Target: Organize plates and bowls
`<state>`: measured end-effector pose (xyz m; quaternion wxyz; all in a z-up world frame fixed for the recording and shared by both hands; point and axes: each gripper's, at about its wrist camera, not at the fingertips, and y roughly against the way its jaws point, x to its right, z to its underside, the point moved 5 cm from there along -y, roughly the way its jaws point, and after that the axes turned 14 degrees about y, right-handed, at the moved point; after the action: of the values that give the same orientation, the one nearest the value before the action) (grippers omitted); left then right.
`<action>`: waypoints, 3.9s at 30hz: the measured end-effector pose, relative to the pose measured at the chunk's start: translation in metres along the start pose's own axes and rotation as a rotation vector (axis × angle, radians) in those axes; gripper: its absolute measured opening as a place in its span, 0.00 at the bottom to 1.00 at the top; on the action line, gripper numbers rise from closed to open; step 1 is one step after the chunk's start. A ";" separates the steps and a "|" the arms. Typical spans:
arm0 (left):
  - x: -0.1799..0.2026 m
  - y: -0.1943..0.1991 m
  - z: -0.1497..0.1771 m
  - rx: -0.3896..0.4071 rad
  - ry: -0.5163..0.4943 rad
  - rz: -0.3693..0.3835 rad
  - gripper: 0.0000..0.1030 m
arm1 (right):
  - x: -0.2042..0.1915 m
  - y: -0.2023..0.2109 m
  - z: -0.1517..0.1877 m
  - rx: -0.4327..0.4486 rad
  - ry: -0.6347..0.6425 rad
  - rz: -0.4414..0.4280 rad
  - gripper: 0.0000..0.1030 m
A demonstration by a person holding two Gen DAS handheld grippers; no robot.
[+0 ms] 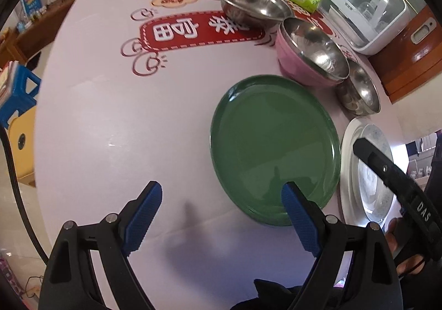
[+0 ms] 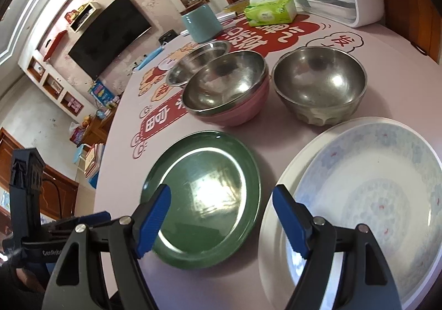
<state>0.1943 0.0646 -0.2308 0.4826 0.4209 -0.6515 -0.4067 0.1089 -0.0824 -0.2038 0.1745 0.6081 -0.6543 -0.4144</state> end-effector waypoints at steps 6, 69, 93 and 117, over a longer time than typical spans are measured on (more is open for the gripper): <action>0.007 -0.018 0.002 -0.059 -0.039 0.048 0.83 | 0.003 -0.013 0.001 -0.016 -0.021 -0.004 0.67; -0.025 0.008 0.019 -0.035 -0.042 0.046 0.20 | -0.011 -0.003 0.020 -0.040 0.057 -0.031 0.04; 0.049 0.060 0.046 0.104 -0.104 0.178 0.20 | 0.011 0.101 0.030 0.063 0.190 0.106 0.07; 0.161 0.026 0.065 0.055 -0.172 0.205 0.20 | 0.107 0.143 0.036 0.003 0.152 0.205 0.07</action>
<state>0.0983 -0.0711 -0.1734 0.4523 0.3290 -0.7408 -0.3720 -0.0317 -0.1830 -0.1463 0.2640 0.5678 -0.6986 -0.3462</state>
